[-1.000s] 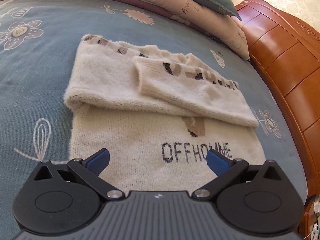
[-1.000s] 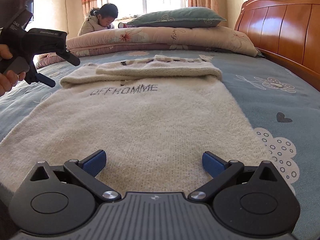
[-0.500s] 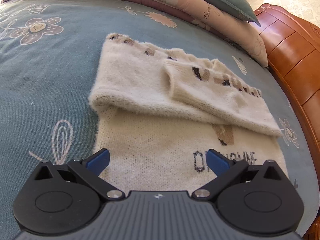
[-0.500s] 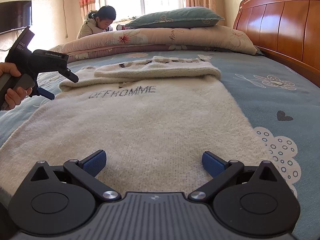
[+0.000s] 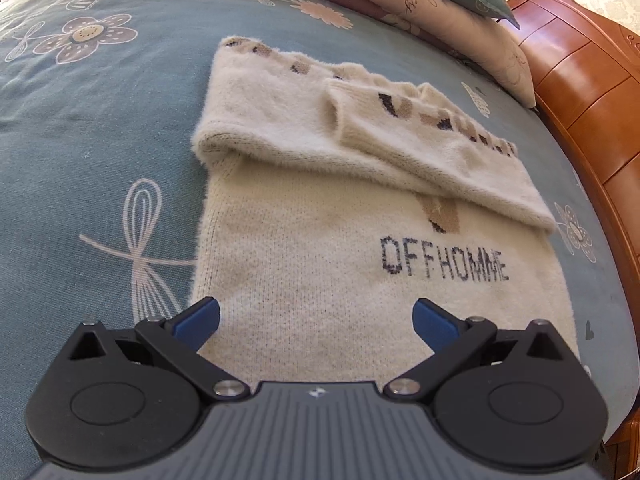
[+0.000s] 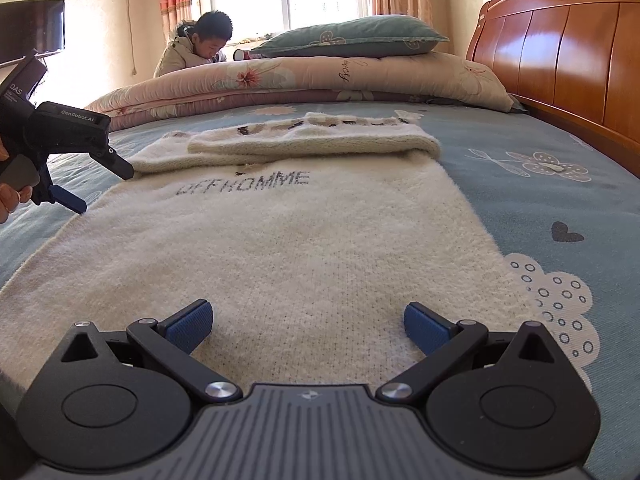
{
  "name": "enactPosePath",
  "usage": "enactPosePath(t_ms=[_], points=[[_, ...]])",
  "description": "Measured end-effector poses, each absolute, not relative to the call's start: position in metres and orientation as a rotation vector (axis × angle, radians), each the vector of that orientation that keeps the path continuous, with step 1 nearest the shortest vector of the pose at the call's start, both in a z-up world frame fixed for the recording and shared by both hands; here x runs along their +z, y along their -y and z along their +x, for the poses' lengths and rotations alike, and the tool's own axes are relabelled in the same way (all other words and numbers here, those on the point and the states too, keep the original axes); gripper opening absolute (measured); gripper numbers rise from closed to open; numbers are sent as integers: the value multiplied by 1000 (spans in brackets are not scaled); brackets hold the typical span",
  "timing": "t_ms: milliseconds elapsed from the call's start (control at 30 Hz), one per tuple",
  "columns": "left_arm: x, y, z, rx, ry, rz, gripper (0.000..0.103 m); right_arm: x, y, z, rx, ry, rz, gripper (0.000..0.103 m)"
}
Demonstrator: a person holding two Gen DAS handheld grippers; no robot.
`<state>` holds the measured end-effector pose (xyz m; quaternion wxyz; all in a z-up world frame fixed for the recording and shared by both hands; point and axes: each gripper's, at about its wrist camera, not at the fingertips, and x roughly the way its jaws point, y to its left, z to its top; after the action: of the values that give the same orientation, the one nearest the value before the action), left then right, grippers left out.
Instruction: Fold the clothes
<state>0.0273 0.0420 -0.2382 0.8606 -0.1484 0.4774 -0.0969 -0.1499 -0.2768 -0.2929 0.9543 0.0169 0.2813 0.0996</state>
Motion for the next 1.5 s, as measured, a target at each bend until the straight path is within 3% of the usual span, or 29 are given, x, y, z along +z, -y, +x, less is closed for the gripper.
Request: enactPosePath(t_ms=[567, 767, 1167, 1500], points=[[-252, -24, -70, -294, -1015, -216, 102, -298, 284, -163, 199, -544, -6, 103], [-263, 0, -104, -315, -957, -38, 102, -299, 282, -164, 193, -543, -23, 103], [-270, 33, -136, -301, -923, 176, 102, -300, 284, -174, 196, -541, -58, 103], [-277, 68, -147, -428, -860, 249, 103, -284, 326, -186, 223, -627, 114, 103]])
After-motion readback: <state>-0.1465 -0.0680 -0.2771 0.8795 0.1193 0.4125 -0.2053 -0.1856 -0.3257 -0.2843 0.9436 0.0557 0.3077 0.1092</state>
